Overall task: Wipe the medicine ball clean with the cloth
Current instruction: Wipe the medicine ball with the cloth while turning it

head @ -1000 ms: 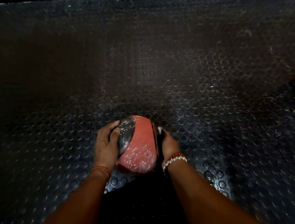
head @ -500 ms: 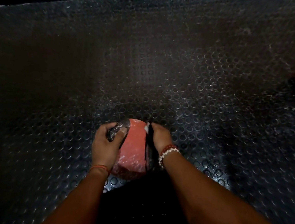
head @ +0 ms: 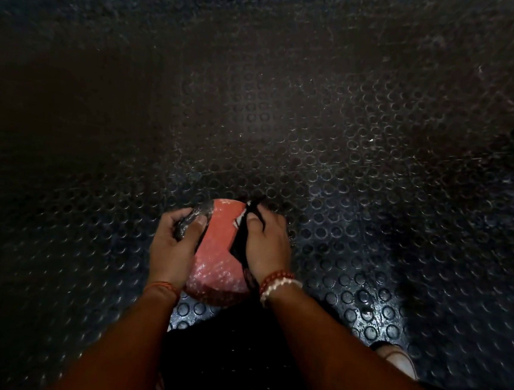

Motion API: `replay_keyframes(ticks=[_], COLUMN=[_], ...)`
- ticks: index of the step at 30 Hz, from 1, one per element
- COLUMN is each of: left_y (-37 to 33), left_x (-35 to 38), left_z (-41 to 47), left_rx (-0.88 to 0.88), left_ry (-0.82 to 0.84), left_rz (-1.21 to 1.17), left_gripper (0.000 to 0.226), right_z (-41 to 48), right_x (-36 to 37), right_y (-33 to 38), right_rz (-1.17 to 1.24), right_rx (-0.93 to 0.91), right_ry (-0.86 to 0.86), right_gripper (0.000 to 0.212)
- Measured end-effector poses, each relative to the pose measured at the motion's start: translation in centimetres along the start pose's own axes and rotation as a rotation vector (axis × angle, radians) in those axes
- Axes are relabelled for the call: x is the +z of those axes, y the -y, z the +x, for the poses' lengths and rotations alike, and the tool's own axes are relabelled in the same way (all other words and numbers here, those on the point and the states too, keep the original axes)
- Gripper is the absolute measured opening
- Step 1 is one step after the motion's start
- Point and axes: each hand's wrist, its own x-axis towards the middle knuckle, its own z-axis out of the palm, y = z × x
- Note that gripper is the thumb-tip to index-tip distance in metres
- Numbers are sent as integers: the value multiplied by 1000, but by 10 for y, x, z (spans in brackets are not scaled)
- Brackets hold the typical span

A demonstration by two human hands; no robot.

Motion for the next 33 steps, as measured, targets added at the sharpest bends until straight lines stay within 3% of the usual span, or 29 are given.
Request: replay_keyframes(ticks=[4, 7, 13, 16, 18, 20, 23, 25, 28, 33], left_y=[1, 3, -1, 0, 3, 5, 5, 5, 5, 2], left_x=[-2, -4, -4, -8, -10, -11, -11, -11, -10, -9], left_z=[-4, -3, 7, 12, 12, 10, 7, 7, 10, 13], left_rx=[-12, -28, -41, -74, -71, -59, -70, -78, -78, -85], left_ry=[19, 29, 29, 36, 47, 54, 43, 23, -2, -2], left_rz=[-1, 16, 43, 32, 43, 50, 41, 12, -22, -11], left_gripper=[21, 32, 37, 36, 34, 38, 50, 35, 25, 24], right_z=[27, 29, -10, -17, -8, 10, 39, 43, 27, -18], right_x=[-7, -15, 7, 12, 8, 3, -4, -11, -17, 17], right_y=[4, -2, -24, -5, 9, 20, 23, 17, -9, -29], right_rz=[114, 47, 210, 203, -5, -83, -30, -120, -174, 375], right_rx=[128, 247, 413, 277, 69, -20, 42, 117, 157, 339], right_ry=[142, 252, -2, -106, -13, 104, 250, 362, 289, -63], right_gripper=[37, 41, 42, 45, 45, 41, 36, 38, 42, 41])
